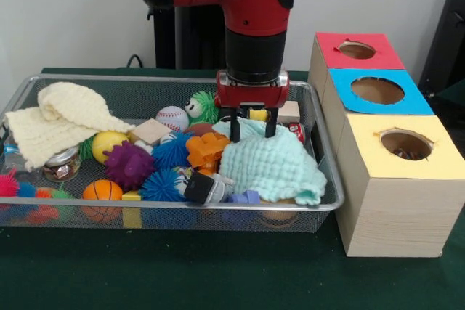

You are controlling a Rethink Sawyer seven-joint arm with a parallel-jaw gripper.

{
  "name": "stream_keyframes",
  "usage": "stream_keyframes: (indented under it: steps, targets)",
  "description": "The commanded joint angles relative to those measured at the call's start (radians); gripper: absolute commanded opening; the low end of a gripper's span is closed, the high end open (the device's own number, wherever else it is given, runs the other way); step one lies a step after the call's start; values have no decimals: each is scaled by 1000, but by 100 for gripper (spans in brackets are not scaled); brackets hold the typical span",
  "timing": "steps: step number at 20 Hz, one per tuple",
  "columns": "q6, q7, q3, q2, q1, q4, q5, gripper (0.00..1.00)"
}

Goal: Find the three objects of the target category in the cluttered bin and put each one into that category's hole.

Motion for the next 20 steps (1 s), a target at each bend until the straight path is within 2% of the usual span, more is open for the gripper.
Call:
stream_keyframes:
  steps: [1,10,11,20]
  targets:
    - [-93,-6,22,93,20,-101,-52,100]
    - [-117,-32,43,113,-8,-96,-44,100]
    - [-128,-26,40,113,-8,-95,-48,0]
    - [-151,-19,35,114,-4,-95,-51,0]
